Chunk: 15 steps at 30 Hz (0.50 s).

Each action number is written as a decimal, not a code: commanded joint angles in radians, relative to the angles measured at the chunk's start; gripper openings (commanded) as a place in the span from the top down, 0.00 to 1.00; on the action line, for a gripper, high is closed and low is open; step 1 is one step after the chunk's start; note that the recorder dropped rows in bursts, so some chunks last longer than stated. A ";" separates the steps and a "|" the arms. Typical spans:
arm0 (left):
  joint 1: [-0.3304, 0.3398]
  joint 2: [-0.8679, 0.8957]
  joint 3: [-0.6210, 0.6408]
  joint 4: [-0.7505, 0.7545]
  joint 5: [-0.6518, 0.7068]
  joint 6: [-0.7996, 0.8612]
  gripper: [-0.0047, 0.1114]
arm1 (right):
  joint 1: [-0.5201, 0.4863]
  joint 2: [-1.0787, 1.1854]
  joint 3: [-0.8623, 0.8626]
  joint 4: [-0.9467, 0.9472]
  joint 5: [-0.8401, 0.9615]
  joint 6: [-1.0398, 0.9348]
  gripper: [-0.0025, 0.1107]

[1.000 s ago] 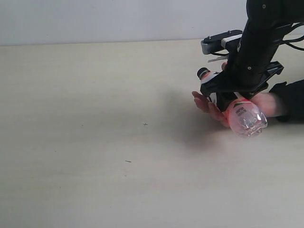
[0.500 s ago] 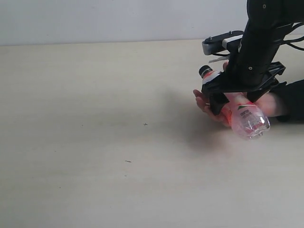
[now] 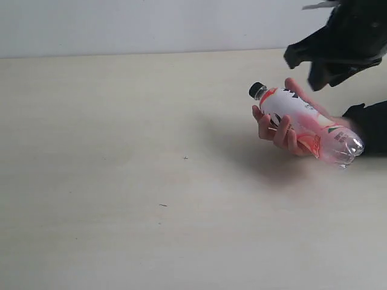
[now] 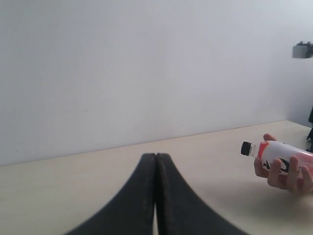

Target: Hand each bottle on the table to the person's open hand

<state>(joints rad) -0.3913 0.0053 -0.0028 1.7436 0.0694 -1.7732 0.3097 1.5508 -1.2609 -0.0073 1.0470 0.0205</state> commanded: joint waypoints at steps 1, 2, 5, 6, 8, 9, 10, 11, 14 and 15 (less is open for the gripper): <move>0.003 -0.005 0.003 0.001 0.003 -0.007 0.95 | -0.048 -0.223 0.161 0.000 -0.058 -0.020 0.97; 0.003 -0.005 0.003 0.001 0.003 -0.007 0.95 | -0.057 -0.266 0.208 -0.002 -0.078 -0.020 0.97; 0.003 -0.005 0.003 0.001 0.003 -0.007 0.95 | -0.073 -0.408 0.331 -0.017 -0.147 -0.028 0.98; 0.003 -0.005 0.003 0.001 0.003 -0.007 0.95 | -0.073 -0.466 0.375 -0.031 -0.177 -0.028 0.98; 0.003 -0.005 0.003 0.001 0.003 -0.007 0.95 | -0.073 -0.545 0.411 -0.056 -0.199 -0.009 0.98; 0.003 -0.005 0.003 0.001 0.003 -0.007 0.95 | -0.073 -0.582 0.418 -0.059 -0.200 0.001 0.98; 0.003 -0.005 0.003 0.001 0.003 -0.007 0.95 | -0.073 -0.616 0.418 -0.058 -0.194 0.006 0.98; 0.003 -0.005 0.003 0.001 0.003 -0.007 0.95 | -0.073 -0.649 0.418 -0.058 -0.194 0.006 0.98; 0.003 -0.005 0.003 0.001 0.003 -0.007 0.95 | -0.073 -0.735 0.418 -0.052 -0.188 0.015 0.98; 0.003 -0.005 0.003 0.001 0.003 -0.007 0.95 | -0.073 -0.765 0.418 -0.029 -0.172 0.054 0.98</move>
<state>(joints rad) -0.3913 0.0053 -0.0028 1.7436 0.0694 -1.7732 0.2419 0.8573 -0.8485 -0.0540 0.8694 0.0264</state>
